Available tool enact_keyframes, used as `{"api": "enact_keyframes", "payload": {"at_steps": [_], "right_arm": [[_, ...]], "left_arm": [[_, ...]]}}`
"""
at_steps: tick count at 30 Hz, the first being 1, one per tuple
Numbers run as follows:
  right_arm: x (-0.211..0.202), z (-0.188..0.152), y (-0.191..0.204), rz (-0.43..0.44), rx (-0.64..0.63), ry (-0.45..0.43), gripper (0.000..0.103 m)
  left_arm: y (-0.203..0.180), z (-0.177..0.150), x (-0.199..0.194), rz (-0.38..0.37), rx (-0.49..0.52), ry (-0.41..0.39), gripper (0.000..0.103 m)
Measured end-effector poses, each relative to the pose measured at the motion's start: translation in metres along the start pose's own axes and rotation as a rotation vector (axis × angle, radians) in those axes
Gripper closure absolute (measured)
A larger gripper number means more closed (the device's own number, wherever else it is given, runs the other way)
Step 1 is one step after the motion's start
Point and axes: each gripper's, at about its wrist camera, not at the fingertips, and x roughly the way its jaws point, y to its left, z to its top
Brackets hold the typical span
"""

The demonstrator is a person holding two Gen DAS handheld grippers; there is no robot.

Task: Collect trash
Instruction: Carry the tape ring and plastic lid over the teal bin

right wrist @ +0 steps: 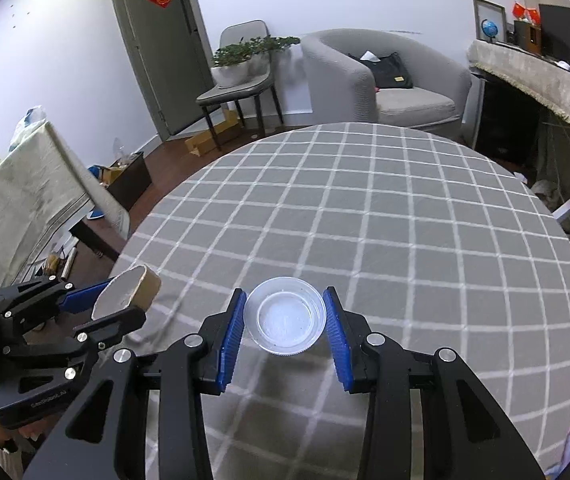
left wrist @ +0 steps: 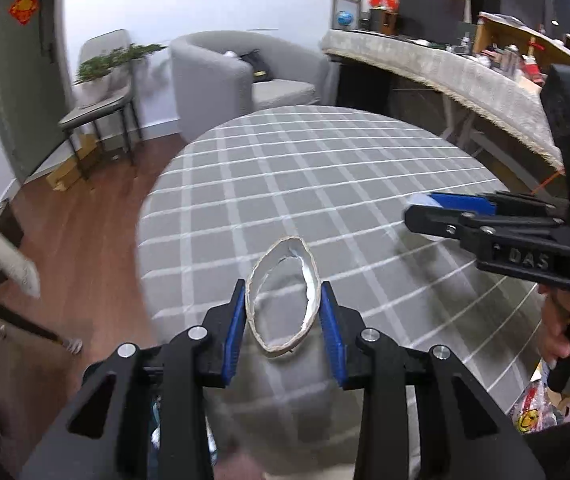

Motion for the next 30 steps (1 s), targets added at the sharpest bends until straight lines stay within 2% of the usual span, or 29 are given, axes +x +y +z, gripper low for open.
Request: {"api": "enact_keyframes", "payload": {"at_steps": [7, 13, 20, 30], "right_arm": [[-0.005, -0.019, 0.045, 0.038, -0.016, -0.004, 0.063], [-0.001, -0.025, 0.080, 0.066, -0.045, -0.004, 0.063], [0.010, -0.017, 0.117, 0.114, -0.080, -0.002, 0.063], [0.033, -0.014, 0.170, 0.174, -0.134, 0.025, 0.063]], "left_arm": [[0.032, -0.028, -0.038, 0.049, -0.041, -0.018, 0.065], [0.066, -0.045, -0.052, 0.070, -0.100, -0.025, 0.065], [0.105, -0.071, -0.043, 0.133, -0.144, 0.025, 0.065], [0.168, -0.109, -0.013, 0.150, -0.245, 0.137, 0.065]]}}
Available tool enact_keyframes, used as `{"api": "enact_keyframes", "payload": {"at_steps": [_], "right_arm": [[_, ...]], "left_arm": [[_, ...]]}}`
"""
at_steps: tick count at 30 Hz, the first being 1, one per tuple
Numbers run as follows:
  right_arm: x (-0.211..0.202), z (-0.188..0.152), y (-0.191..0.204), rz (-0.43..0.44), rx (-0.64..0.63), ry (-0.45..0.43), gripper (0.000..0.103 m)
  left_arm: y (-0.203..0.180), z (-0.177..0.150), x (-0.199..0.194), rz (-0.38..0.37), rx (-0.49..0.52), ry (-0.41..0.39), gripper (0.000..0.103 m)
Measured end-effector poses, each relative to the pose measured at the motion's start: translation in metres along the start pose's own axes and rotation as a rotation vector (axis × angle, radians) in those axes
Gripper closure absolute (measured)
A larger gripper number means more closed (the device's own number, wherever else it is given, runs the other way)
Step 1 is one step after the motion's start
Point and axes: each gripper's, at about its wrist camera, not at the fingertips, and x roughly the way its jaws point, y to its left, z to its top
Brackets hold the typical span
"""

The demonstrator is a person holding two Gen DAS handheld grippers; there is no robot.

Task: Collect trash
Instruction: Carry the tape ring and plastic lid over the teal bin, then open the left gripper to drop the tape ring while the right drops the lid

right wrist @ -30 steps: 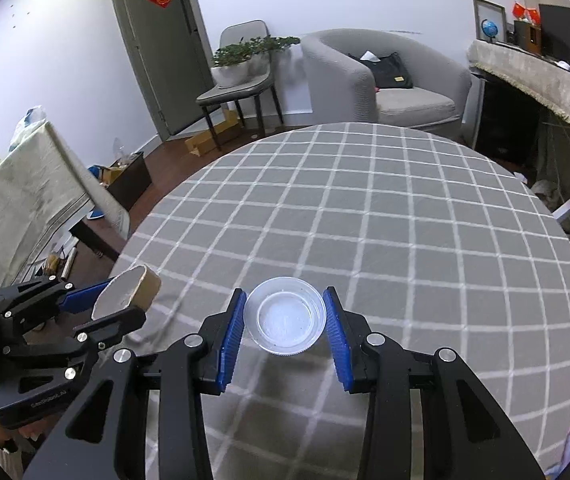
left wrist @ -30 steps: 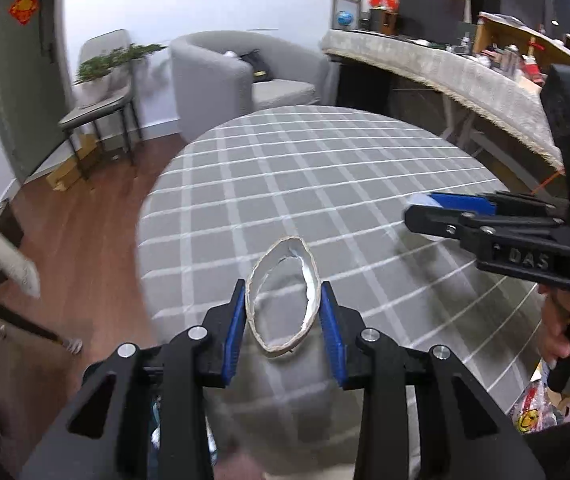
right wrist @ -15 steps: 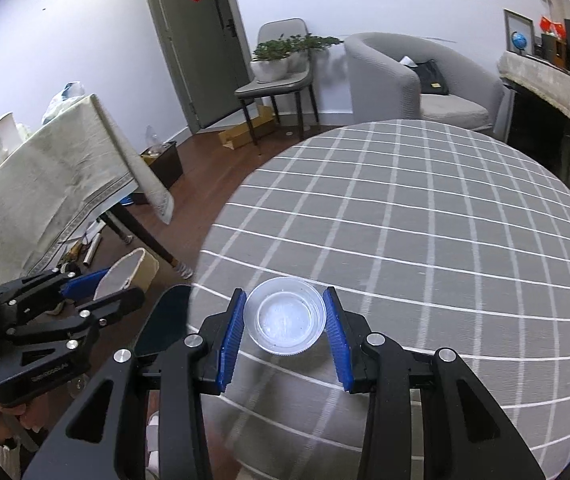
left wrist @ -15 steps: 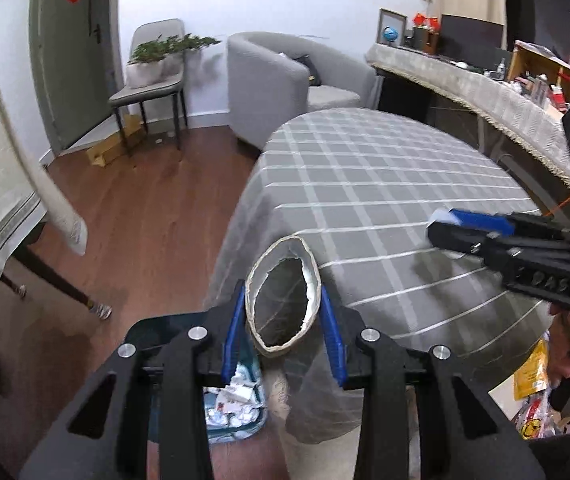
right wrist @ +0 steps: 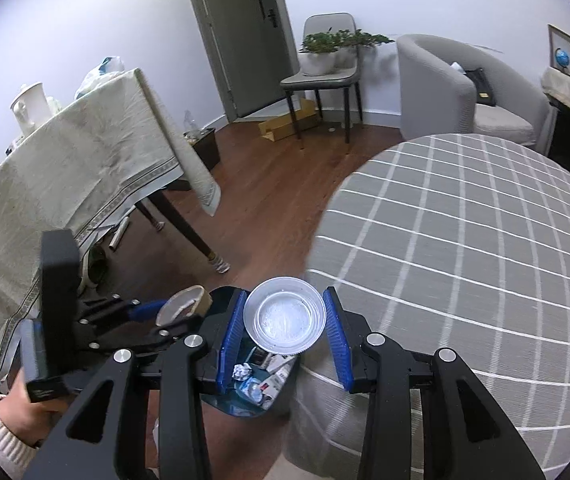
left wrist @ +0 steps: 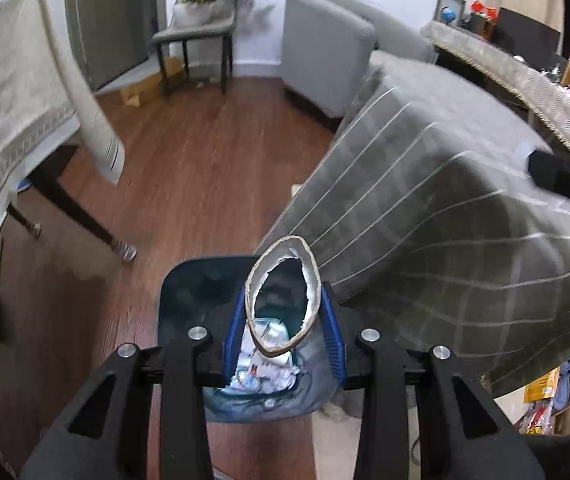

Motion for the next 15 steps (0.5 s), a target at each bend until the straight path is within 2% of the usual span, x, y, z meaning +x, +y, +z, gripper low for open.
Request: {"api": "enact_keyframes", "payload": {"at_steps": [15], "right_arm": [[0.065, -0.005, 0.053, 0.052, -0.044, 0.111, 0.063]], "left_arm": [[0.059, -0.049, 0.062, 0.022, -0.060, 0.246, 0.064]]}}
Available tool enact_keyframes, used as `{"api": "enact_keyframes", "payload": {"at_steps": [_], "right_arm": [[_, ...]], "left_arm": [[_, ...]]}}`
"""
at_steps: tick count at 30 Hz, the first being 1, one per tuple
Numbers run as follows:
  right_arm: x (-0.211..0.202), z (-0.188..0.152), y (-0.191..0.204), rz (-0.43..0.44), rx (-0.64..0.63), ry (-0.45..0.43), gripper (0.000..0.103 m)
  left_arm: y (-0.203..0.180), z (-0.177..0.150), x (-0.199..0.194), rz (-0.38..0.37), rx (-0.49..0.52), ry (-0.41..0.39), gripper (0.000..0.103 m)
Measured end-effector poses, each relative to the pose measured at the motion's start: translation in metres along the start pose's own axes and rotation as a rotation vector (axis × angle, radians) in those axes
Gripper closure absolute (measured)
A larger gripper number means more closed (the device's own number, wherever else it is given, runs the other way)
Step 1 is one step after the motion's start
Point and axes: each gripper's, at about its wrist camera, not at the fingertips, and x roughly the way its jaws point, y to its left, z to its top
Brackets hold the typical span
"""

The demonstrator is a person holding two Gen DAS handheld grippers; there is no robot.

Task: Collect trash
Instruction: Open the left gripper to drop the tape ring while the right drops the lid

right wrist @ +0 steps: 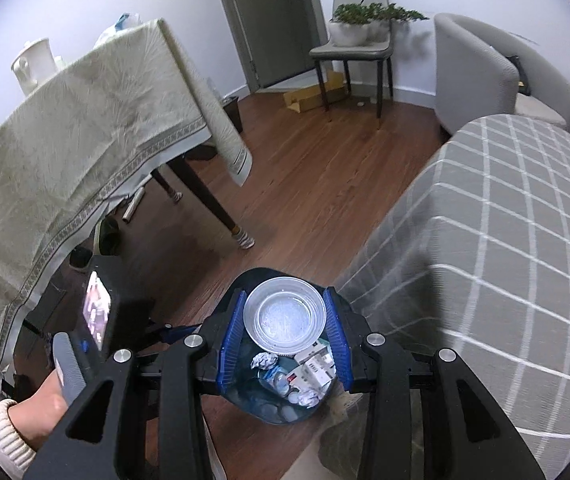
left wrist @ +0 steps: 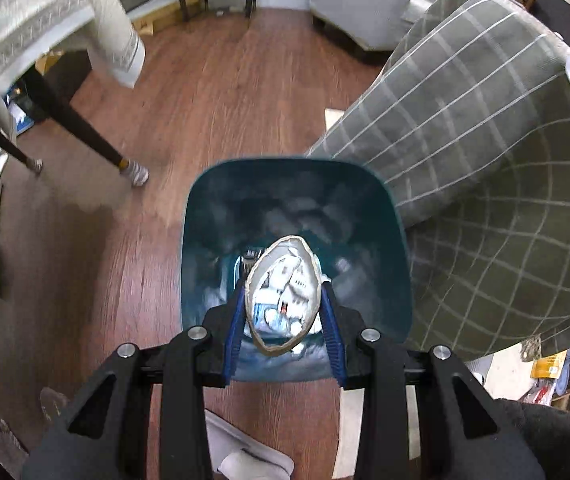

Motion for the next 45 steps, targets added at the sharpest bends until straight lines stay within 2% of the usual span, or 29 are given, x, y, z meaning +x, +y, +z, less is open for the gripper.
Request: {"api": "enact_keyframes", "payload": {"at_steps": [2, 6, 9, 13, 15, 20, 24, 28, 31, 34, 36, 37, 39, 40, 45], "right_arm": [[0.007, 0.000, 0.004, 0.005, -0.005, 0.014, 0.063], [0.026, 0.001, 0.010, 0.007, -0.025, 0.056, 0.063], [0.039, 0.001, 0.012, 0.013, -0.041, 0.088, 0.063], [0.055, 0.001, 0.013, 0.020, -0.045, 0.117, 0.063], [0.064, -0.002, 0.012, 0.022, -0.044, 0.132, 0.063], [0.076, -0.009, 0.007, 0.037, -0.007, 0.159, 0.063], [0.084, -0.017, 0.002, 0.043, 0.013, 0.181, 0.063], [0.094, -0.027, 0.004, 0.044, -0.003, 0.208, 0.063], [0.103, -0.033, 0.006, 0.032, -0.007, 0.232, 0.063], [0.110, -0.037, 0.010, 0.013, -0.024, 0.241, 0.063], [0.115, -0.038, 0.011, 0.011, -0.018, 0.245, 0.063], [0.117, -0.038, 0.011, 0.010, -0.005, 0.246, 0.061], [0.119, -0.040, 0.013, 0.004, 0.004, 0.246, 0.040], [0.119, -0.041, 0.014, -0.002, 0.001, 0.243, 0.037], [0.102, -0.042, 0.017, -0.007, 0.019, 0.205, 0.031]], "left_arm": [[0.005, -0.001, 0.007, 0.003, -0.008, 0.021, 0.063], [0.011, -0.004, 0.014, -0.018, -0.014, 0.049, 0.047], [0.016, -0.005, 0.013, -0.011, -0.023, 0.053, 0.043], [0.018, -0.001, -0.014, 0.012, -0.021, -0.003, 0.038], [0.019, 0.002, -0.032, -0.005, -0.035, -0.049, 0.035], [0.024, 0.005, -0.079, -0.038, -0.123, -0.178, 0.028], [0.021, -0.001, -0.107, -0.038, -0.159, -0.247, 0.023], [0.017, -0.003, -0.129, -0.003, -0.178, -0.315, 0.022], [0.010, -0.005, -0.145, 0.023, -0.164, -0.358, 0.015], [0.002, -0.007, -0.158, 0.065, -0.122, -0.375, 0.013], [-0.004, -0.006, -0.169, 0.057, -0.098, -0.383, 0.013], [-0.005, -0.008, -0.175, 0.061, -0.094, -0.393, 0.012], [-0.009, -0.009, -0.187, 0.070, -0.086, -0.420, 0.009], [-0.011, -0.009, -0.197, 0.068, -0.083, -0.438, 0.009], [-0.020, -0.013, -0.232, 0.059, -0.083, -0.500, 0.005]]}}
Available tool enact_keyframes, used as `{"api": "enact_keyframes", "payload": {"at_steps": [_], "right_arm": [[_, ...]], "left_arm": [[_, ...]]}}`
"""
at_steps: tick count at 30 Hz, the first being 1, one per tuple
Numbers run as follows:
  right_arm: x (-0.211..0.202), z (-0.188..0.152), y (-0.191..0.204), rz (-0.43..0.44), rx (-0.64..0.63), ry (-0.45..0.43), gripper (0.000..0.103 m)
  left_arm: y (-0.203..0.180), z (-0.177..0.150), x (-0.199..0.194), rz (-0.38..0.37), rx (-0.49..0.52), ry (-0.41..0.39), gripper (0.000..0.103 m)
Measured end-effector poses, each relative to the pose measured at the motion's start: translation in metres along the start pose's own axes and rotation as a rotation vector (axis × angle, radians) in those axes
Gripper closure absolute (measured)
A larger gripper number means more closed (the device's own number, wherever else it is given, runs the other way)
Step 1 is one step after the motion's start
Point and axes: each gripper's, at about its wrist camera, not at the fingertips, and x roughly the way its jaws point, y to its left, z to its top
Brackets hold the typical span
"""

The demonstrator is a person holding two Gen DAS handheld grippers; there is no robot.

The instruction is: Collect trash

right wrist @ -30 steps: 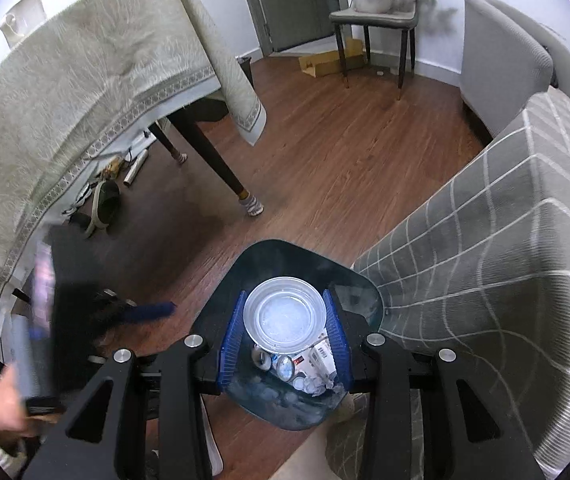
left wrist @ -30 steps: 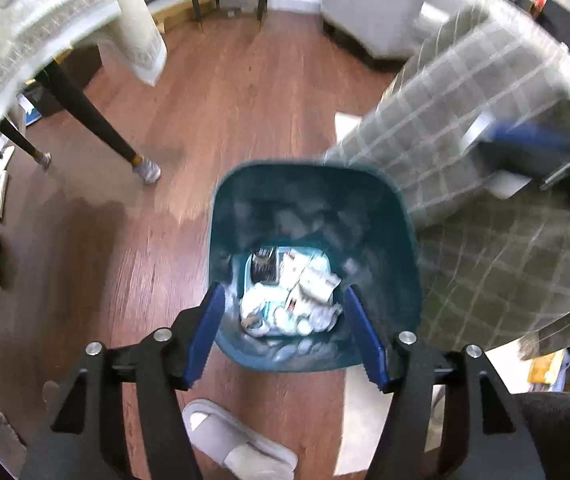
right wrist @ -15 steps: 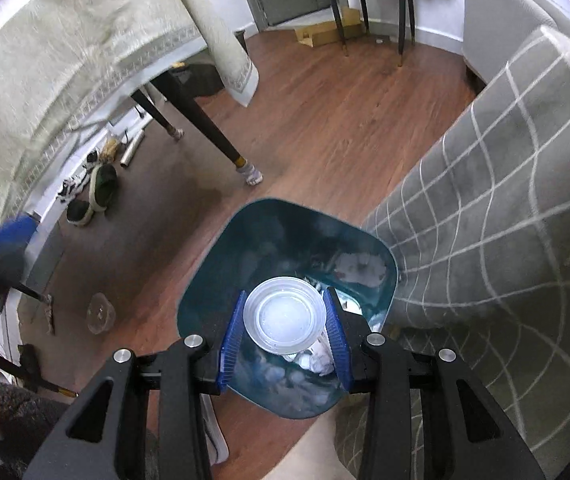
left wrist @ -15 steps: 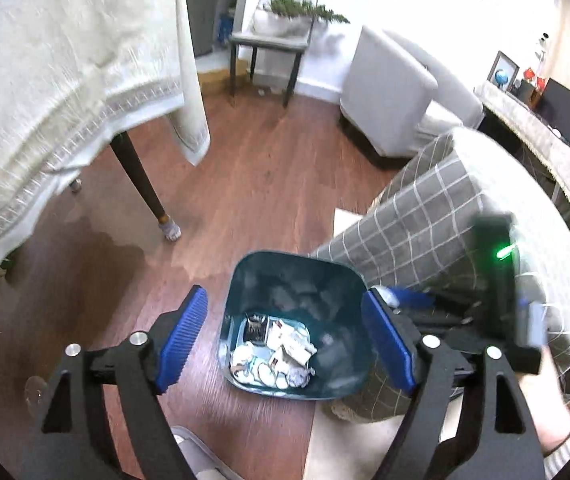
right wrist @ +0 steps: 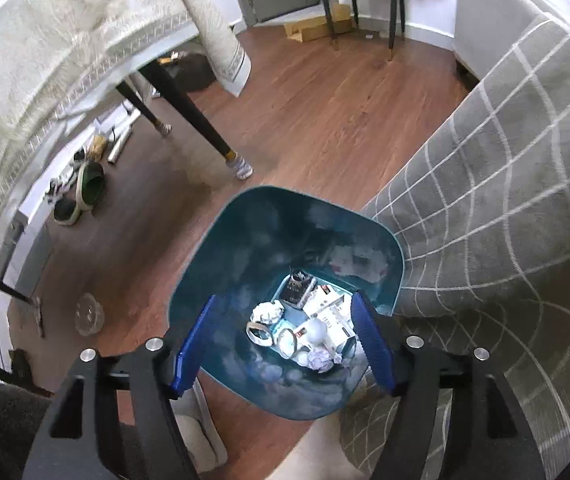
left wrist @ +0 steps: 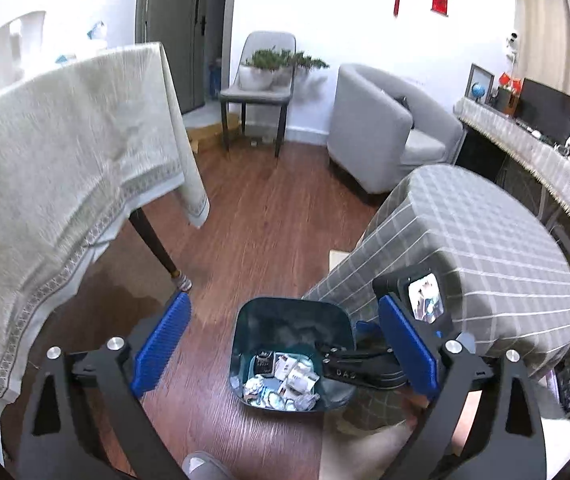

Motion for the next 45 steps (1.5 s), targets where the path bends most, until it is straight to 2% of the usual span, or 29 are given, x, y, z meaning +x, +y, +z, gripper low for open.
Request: {"api": "enact_keyframes", "payload": {"at_steps": [5, 8, 9, 12, 15, 18, 20, 25, 30, 36, 40, 45], "right_arm": [[-0.040, -0.003, 0.007, -0.024, -0.037, -0.090, 0.029], [-0.077, -0.006, 0.010, -0.046, -0.053, -0.175, 0.014], [-0.093, -0.009, 0.010, -0.051, -0.051, -0.209, 0.012], [-0.132, -0.019, 0.008, -0.076, -0.039, -0.289, 0.010], [-0.171, -0.031, 0.004, -0.122, -0.045, -0.372, 0.006], [-0.207, -0.045, -0.004, -0.169, -0.052, -0.437, 0.004], [-0.232, -0.058, -0.012, -0.194, -0.055, -0.474, 0.004], [-0.281, -0.093, -0.033, -0.263, -0.055, -0.553, 0.004], [-0.319, -0.132, -0.061, -0.296, -0.053, -0.615, 0.004], [-0.336, -0.165, -0.083, -0.362, -0.033, -0.625, 0.004], [-0.339, -0.174, -0.101, -0.330, 0.007, -0.622, 0.004], [-0.343, -0.181, -0.104, -0.275, -0.011, -0.638, 0.004]], "left_arm": [[-0.014, 0.005, -0.027, 0.011, 0.044, -0.047, 0.004], [-0.024, 0.006, -0.043, 0.059, 0.065, -0.106, 0.004], [-0.028, 0.005, -0.047, 0.086, 0.069, -0.127, 0.004], [-0.034, 0.001, -0.056, 0.066, 0.053, -0.164, 0.004], [-0.049, 0.002, -0.065, 0.078, 0.089, -0.217, 0.004], [-0.063, -0.002, -0.077, 0.052, 0.110, -0.274, 0.004], [-0.073, -0.006, -0.081, 0.058, 0.121, -0.287, 0.004], [-0.094, -0.030, -0.082, 0.087, 0.148, -0.272, 0.003], [-0.096, -0.056, -0.077, 0.072, 0.132, -0.264, 0.003], [-0.098, -0.077, -0.069, 0.027, 0.124, -0.243, 0.003], [-0.103, -0.081, -0.064, -0.004, 0.100, -0.243, 0.003], [-0.107, -0.084, -0.058, -0.012, 0.089, -0.233, 0.003]]}}
